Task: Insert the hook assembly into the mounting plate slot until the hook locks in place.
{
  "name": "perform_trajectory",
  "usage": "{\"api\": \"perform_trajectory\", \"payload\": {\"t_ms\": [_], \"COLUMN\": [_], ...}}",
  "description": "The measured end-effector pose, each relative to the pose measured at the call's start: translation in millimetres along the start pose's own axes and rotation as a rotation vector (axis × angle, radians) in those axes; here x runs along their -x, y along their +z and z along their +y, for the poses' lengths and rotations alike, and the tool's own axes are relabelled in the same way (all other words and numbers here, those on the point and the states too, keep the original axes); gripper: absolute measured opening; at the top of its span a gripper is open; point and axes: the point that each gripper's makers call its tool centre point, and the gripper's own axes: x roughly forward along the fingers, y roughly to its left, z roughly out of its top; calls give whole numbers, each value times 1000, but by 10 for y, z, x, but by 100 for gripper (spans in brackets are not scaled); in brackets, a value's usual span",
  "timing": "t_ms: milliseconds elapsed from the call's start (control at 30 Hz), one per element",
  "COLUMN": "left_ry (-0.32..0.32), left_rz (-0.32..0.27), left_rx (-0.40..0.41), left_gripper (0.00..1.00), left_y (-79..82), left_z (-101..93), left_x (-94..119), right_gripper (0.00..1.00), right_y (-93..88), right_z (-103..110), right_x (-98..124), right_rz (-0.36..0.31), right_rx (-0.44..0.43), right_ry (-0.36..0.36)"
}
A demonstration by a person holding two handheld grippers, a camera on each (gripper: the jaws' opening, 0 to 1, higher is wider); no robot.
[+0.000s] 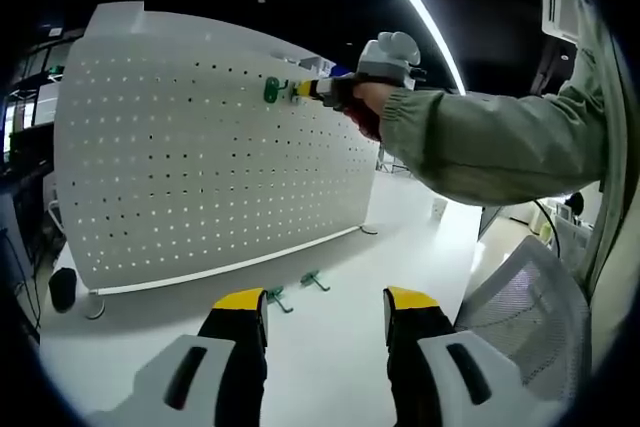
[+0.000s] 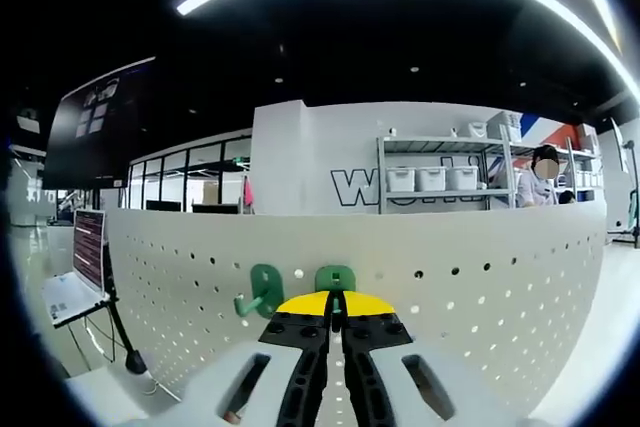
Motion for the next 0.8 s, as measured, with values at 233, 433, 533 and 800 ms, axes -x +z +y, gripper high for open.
{"api": "perform_trajectory", "payload": {"t_ms": [233, 433, 533, 800], "left_ry": [4, 6, 5, 3], "left_rz": [-1, -5, -6, -7], "left_rx": [0, -1, 0, 2], "left_gripper": [48, 48, 48, 48], "left_y": [8, 25, 27, 20], "left_z": [36, 53, 52, 37], "left_x": [-1, -9, -11, -5], "right_gripper": [1, 1, 1, 2], "right_y": [2, -30, -34, -34], "right_z": [10, 17, 31, 0], "right_x": [-38, -37, -32, -37], "right_rz": [6, 18, 21, 25], "right_rx": [20, 30, 47, 66], "right_ry": [-8, -17, -24, -32]}}
